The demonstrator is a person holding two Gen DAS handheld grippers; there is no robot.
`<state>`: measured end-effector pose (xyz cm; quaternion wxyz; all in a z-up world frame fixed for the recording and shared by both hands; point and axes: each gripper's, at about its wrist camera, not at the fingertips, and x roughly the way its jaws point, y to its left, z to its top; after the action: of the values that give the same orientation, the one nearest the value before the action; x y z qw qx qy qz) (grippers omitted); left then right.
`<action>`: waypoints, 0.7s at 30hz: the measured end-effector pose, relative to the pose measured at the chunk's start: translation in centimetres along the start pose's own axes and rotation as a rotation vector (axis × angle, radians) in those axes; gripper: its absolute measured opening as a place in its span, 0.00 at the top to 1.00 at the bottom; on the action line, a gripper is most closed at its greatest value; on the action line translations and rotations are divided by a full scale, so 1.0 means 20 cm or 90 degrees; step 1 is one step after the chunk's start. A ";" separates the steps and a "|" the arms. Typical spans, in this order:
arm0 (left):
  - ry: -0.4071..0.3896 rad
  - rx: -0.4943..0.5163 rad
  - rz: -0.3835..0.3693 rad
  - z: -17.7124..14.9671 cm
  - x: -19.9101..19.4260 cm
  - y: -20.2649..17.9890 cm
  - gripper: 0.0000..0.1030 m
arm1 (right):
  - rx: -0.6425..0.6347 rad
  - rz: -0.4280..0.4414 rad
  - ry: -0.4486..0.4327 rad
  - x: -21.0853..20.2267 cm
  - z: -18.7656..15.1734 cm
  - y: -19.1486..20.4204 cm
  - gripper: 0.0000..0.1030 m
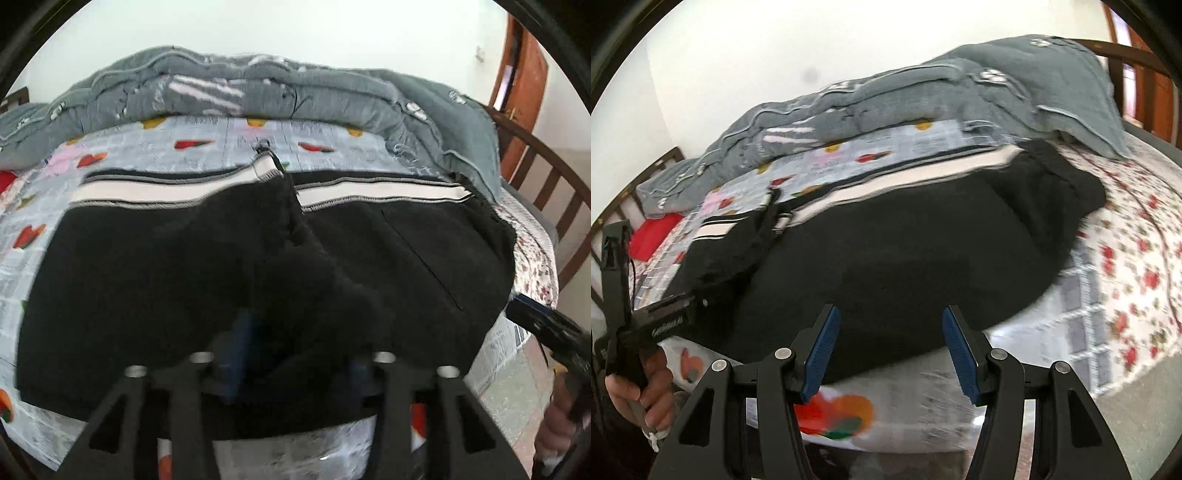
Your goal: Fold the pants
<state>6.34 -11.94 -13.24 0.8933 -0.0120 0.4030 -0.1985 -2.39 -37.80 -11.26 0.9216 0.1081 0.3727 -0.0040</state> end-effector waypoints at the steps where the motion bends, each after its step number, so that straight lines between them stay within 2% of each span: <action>1: -0.015 0.004 0.004 -0.01 -0.04 0.03 0.45 | -0.008 0.010 0.001 0.02 0.02 0.05 0.43; 3: -0.040 0.008 0.029 -0.02 -0.10 0.10 0.33 | -0.021 0.033 0.004 0.06 0.05 0.14 0.41; 6: -0.053 -0.009 0.049 -0.04 -0.17 0.24 0.31 | -0.029 0.073 0.015 0.13 0.09 0.27 0.41; 10: -0.068 -0.063 0.058 -0.11 -0.27 0.47 0.31 | -0.026 0.113 0.025 0.21 0.13 0.41 0.41; 12: -0.080 -0.079 0.043 -0.14 -0.32 0.56 0.30 | -0.023 0.134 0.031 0.25 0.14 0.48 0.41; 18: -0.066 -0.141 0.128 -0.22 -0.35 0.82 0.30 | -0.039 0.153 0.048 0.36 0.14 0.62 0.42; 21: -0.064 -0.177 0.133 -0.23 -0.34 0.91 0.30 | -0.066 0.153 0.059 0.40 0.11 0.68 0.46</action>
<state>5.14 7.95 -14.84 0.9178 -0.1033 0.3805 -0.0461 6.02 -24.36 -12.61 0.9014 0.1047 0.3992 0.1309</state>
